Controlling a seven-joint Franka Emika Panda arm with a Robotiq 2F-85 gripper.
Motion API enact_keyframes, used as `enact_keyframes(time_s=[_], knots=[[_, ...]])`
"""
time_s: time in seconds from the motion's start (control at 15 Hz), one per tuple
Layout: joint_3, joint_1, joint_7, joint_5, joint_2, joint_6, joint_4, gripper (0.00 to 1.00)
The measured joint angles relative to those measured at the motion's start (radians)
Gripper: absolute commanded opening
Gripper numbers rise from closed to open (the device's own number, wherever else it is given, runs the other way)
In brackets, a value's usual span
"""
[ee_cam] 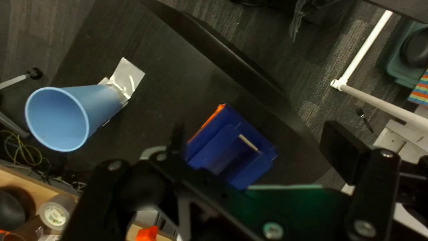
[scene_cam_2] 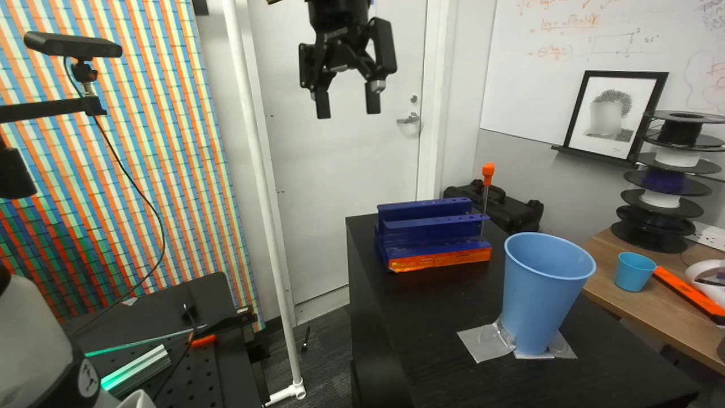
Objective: Put the orange object into the blue cup
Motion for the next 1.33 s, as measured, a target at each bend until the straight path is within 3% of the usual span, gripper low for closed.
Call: enact_keyframes(time_s=[0.33, 0.67, 1.0, 1.33], knots=[[-0.09, -0.047, -0.141, -0.028, 0.137, 0.123, 0.112, 1.0], [-0.104, -0.057, -0.186, -0.011, 0.359, 0.243, 0.268, 1.0], [-0.085, -0.057, -0.201, 0.016, 0.56, 0.256, 0.464, 1.0], [-0.085, -0.079, -0.215, 0.023, 0.688, 0.212, 0.571, 1.0]])
